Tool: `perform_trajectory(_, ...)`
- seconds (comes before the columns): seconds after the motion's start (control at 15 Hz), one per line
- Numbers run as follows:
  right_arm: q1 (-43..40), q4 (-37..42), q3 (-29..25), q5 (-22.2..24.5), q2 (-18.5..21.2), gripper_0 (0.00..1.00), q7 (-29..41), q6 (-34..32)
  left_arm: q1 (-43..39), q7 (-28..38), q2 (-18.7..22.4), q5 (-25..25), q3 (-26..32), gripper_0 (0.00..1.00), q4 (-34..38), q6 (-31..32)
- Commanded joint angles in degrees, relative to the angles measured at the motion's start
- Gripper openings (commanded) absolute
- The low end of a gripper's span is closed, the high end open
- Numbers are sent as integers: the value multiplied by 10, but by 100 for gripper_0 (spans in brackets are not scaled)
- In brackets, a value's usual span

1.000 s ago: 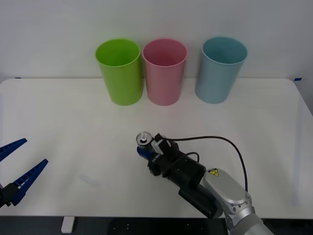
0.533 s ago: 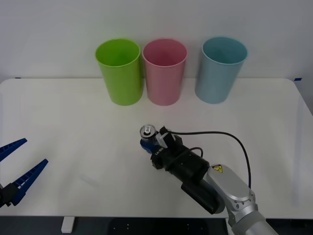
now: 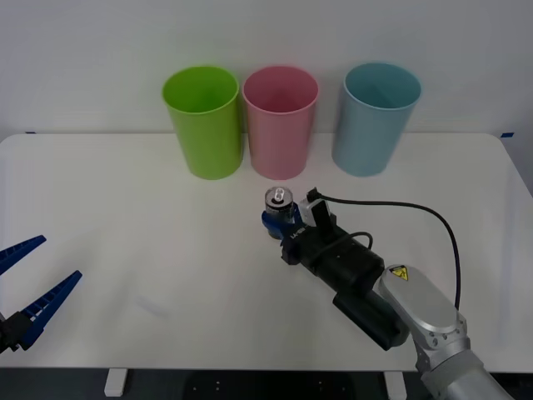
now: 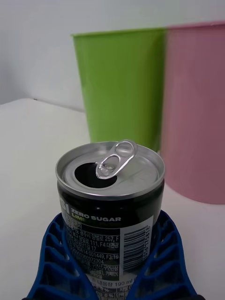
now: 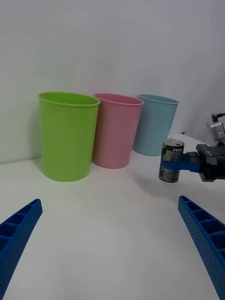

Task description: Grasp the object on the table and drop it into the matching bin: aluminum can to the light blue bin, PET bottle to the pink bin.

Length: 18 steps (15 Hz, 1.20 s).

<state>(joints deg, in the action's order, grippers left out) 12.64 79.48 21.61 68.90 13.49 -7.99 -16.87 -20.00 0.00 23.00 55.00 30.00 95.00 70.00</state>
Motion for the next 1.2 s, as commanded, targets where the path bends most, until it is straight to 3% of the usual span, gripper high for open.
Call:
perform_trajectory(0.07,-1,32,-23,2,26,0,54,2,0,0,0,0,0,100,0,0)
perform_trajectory(0.87,-1,146,-150,4,100,0,187,-11,0,0,0,0,0,100,0,0)
perform_trajectory(1.2,4,173,-198,4,146,0,251,-57,0,0,0,0,0,100,0,0)
